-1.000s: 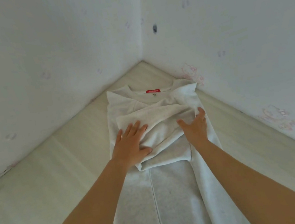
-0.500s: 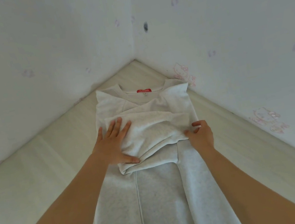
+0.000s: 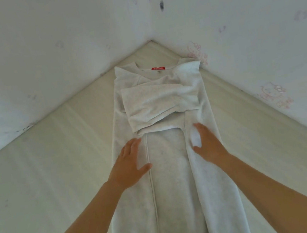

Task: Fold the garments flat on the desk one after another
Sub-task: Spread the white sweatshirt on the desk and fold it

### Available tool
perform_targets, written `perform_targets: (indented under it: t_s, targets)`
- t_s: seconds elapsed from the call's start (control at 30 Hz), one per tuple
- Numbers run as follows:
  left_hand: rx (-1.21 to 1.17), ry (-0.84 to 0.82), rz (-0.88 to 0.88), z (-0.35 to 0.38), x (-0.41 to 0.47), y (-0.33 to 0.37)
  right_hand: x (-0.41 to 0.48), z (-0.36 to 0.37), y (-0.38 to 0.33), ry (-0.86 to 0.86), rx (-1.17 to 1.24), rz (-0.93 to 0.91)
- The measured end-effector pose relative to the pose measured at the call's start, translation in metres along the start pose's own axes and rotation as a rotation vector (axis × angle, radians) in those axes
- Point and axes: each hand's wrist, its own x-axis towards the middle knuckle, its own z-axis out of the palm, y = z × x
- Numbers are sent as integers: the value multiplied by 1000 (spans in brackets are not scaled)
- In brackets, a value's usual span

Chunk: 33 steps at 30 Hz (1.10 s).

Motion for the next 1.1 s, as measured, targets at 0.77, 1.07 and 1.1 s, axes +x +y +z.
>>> perform_targets:
  t_s: [0.77,1.07,1.1]
  targets:
    - [635,-197,199,95,-264,-3,-307,131,63,-44,-581,-116]
    - [607,-120,212,86,-254,15,-298,126,59,86,-492,-204]
    - [562,-134,232,80,-252,15,-298,120,52,67,-462,-197]
